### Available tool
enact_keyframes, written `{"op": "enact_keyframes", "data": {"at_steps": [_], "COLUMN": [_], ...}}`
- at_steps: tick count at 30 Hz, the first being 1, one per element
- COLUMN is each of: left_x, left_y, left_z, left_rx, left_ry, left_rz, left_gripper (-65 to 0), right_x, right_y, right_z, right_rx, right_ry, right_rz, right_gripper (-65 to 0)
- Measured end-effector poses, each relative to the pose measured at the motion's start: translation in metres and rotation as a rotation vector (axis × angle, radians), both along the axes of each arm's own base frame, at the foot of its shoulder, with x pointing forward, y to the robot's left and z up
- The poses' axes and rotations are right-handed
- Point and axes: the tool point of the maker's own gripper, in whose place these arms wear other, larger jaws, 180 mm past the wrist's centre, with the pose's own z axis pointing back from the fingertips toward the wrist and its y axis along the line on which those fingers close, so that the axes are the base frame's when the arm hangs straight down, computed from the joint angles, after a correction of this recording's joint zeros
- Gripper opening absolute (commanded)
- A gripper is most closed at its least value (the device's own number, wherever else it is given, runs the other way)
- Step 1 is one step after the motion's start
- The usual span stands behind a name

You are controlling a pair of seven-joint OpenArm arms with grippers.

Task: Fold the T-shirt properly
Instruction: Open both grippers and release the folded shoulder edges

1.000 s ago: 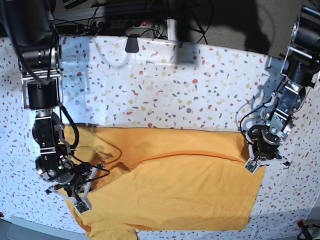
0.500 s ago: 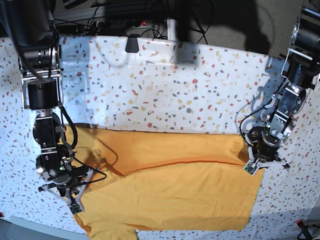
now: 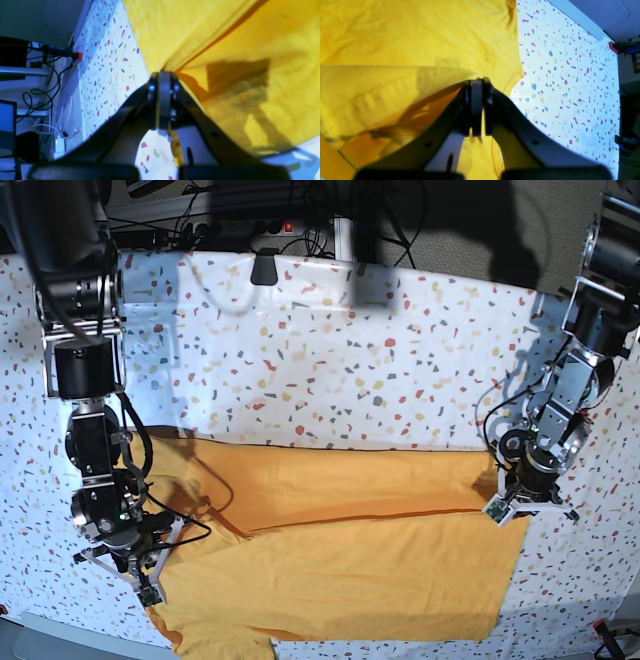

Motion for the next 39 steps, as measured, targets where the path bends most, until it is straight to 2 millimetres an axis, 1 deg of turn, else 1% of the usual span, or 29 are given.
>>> {"op": "enact_keyframes", "data": {"at_steps": [4,5,6,7,10,12,15,17,21,24,25,27,28,29,30,36,38,39], "left_x": [0.001,0.002,0.004,0.005,0.01,0.017,0.026,0.026,0.022,0.021,0.021,0.02,0.02,0.02,0.02,0.02,0.02,0.02], "left_y": [-0.004,-0.008,-0.012,-0.016,-0.014,-0.008,-0.004,-0.003,-0.003,0.0,0.0,0.001,0.002,0.002,0.003,0.002,0.003,0.003], "left_z": [0.003,0.006,0.009,0.012,0.019,0.03,0.044,0.045,0.037,0.034,0.034,0.032,0.032,0.032,0.031,0.032,0.032,0.031], "left_rx": [-0.011,-0.019,-0.004,0.01,0.036,0.049,0.057,0.057,-0.05,-0.063,-0.065,-0.061,-0.06,-0.059,-0.058,-0.058,-0.058,-0.057], "left_ry": [-0.02,-0.035,-0.058,-0.074,-0.087,-0.124,-0.165,-0.166,-0.141,-0.126,-0.126,-0.115,-0.115,-0.113,-0.11,-0.111,-0.111,-0.11], "left_rz": [-0.022,-0.041,-0.075,-0.101,-0.104,-0.07,-0.047,-0.045,-0.001,0.022,0.023,0.034,0.034,0.036,0.039,0.038,0.039,0.039], "left_gripper": [-64.3,-56.6,-51.3,-49.6,-49.7,-49.7,-49.7,-49.7,-49.7,-49.7,-49.7,-49.8,-49.7,-49.7,-49.7,-49.7,-49.8,-49.8], "right_x": [0.0,0.0,0.0,0.0,0.0,0.0,0.0,0.0,0.0,0.0,0.0,0.002,0.004,0.006,0.007,0.007,0.006,0.003], "right_y": [0.0,0.0,0.0,0.0,0.0,0.0,0.0,0.0,0.0,-0.001,-0.003,-0.007,-0.009,-0.011,-0.013,-0.018,-0.01,-0.008], "right_z": [0.0,0.0,0.0,0.0,0.0,-0.001,0.0,-0.001,-0.001,0.0,0.0,0.006,0.01,0.015,0.017,0.02,0.015,0.009], "right_rx": [0.0,0.0,0.0,0.001,0.002,0.002,0.003,0.002,0.0,-0.018,-0.032,-0.101,-0.138,-0.177,-0.199,-0.197,-0.099,-0.05], "right_ry": [0.0,0.001,0.001,0.0,0.001,0.003,0.003,0.003,0.003,0.005,0.004,-0.023,-0.04,-0.058,-0.069,-0.078,-0.071,-0.042], "right_rz": [0.0,0.0,0.0,0.0,-0.001,-0.001,-0.001,-0.002,-0.001,0.001,0.001,0.014,0.023,0.033,0.038,0.035,0.029,0.013], "right_gripper": [-65.0,-65.0,-65.0,-65.0,-65.0,-65.0,-65.0,-65.0,-65.0,-65.0,-57.9,-40.4,-33.9,-29.5,-27.7,-27.7,-27.7,-27.7]}}
